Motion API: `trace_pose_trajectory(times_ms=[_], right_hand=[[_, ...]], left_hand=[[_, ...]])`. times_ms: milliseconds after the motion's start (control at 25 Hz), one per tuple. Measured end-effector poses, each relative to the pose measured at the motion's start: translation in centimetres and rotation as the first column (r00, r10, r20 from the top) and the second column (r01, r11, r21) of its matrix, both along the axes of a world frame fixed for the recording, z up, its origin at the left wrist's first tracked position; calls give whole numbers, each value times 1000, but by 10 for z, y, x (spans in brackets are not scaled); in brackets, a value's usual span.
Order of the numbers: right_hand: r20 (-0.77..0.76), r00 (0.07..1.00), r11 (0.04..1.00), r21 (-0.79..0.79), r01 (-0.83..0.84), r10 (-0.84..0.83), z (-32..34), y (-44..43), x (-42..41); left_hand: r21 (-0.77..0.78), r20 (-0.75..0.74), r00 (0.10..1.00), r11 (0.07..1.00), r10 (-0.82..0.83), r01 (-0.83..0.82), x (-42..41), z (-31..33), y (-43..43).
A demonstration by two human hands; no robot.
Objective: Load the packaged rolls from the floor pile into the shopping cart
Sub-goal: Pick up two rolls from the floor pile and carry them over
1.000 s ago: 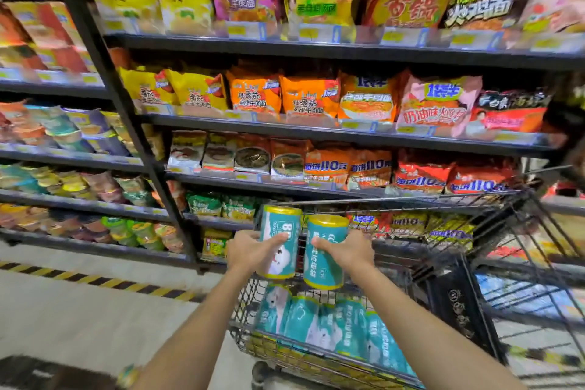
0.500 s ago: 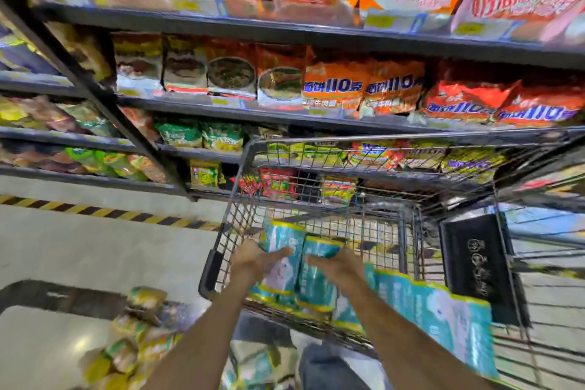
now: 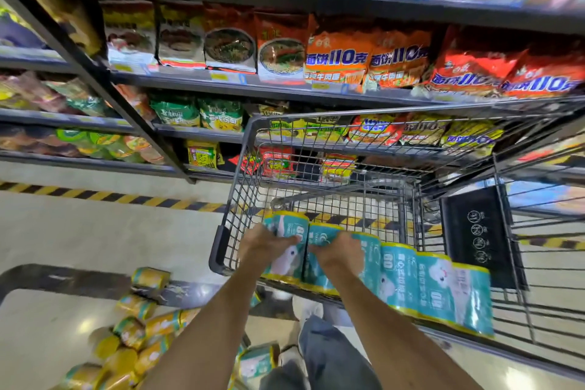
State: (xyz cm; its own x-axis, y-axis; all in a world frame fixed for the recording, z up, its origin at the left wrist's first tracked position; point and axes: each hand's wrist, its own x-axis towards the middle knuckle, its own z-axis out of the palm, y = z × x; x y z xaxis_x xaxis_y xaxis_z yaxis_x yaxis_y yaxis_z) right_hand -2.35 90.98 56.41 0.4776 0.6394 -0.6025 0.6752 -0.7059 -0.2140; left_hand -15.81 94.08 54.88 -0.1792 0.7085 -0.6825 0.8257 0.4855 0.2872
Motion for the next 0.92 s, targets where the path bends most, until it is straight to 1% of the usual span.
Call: trace_pose_trajectory(times_ms=[80, 200, 280, 360, 480, 560, 680, 800, 920], right_hand=[[19, 999, 999, 19, -30, 30, 6, -3, 2], [34, 994, 994, 38, -104, 103, 21, 1, 13], [85, 978, 978, 64, -197, 191, 31, 5, 19], [164, 932, 935, 96, -342, 324, 42, 10, 23], [251, 809, 814, 115, -569, 531, 69, 21, 20], [326, 723, 720, 154, -677, 610, 92, 27, 9], [440, 579, 551, 205, -809, 687, 121, 30, -19], [472, 464, 406, 225, -886, 750, 142, 33, -56], [488, 315, 193, 283, -939, 814, 154, 28, -107]], left_hand=[[21, -57, 997, 999, -47, 48, 6, 0, -9], [55, -152, 963, 971, -221, 232, 9, 9, -15], [117, -207, 927, 932, -314, 342, 7, 20, -10], [195, -261, 894, 887, -364, 418, 4, 34, -4], [257, -358, 856, 842, -372, 474, -8, 68, 5], [311, -404, 856, 832, -322, 459, -24, 88, 3], [369, -461, 859, 832, -223, 415, -53, 114, -11], [419, -471, 874, 843, -115, 336, -90, 135, -36], [469, -462, 881, 871, 100, 147, -138, 152, -85]])
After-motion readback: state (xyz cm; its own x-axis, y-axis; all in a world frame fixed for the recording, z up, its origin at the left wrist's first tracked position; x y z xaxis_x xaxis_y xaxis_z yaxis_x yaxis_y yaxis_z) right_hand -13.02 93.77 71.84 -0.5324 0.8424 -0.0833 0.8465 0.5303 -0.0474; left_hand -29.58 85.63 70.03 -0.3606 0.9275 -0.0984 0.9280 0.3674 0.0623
